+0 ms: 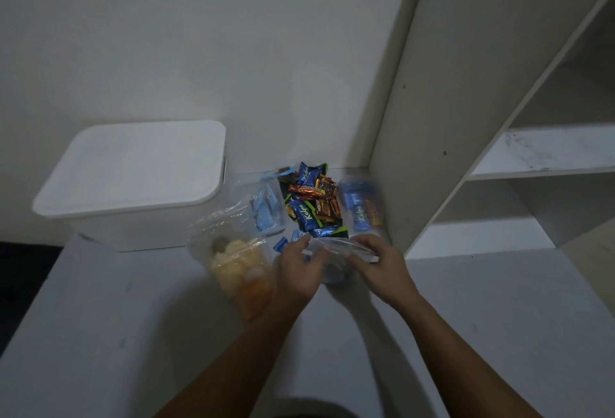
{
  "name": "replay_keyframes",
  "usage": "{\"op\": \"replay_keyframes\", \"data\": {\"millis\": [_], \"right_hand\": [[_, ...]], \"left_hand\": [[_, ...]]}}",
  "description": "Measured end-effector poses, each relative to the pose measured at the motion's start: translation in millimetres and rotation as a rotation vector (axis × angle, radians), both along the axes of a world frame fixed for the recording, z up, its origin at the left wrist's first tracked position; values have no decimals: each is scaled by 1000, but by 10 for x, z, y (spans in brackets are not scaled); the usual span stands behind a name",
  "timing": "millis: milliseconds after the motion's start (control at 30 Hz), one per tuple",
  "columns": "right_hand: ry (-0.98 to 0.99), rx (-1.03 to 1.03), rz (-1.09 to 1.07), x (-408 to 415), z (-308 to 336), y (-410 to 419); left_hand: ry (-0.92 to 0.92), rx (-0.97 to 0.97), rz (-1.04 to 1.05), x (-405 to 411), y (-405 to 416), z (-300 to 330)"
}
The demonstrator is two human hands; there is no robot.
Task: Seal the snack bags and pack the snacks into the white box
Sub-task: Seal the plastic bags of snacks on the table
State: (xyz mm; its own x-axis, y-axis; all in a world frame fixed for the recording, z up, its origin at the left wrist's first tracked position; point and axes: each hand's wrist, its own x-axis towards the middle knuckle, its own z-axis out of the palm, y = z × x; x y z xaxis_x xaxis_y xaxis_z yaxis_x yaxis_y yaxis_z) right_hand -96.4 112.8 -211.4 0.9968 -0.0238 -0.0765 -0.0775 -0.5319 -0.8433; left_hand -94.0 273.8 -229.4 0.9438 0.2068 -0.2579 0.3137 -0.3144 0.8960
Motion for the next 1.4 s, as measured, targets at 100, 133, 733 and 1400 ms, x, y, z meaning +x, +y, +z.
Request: {"op": "replay_keyframes", "data": {"millis": [100,133,733,1400], "right_hand": [[-34,-3,2,43,92,4],[-31,-13,11,60,116,4],[8,29,57,117,314,-3],[-41,173,140,63,416,94]], "left_hand": [[-40,-32,-9,7,-11,87],[-78,-30,-35,7,-15,112],[55,343,-149,51,-18,473],[241,-303,-105,194,75,704]]}}
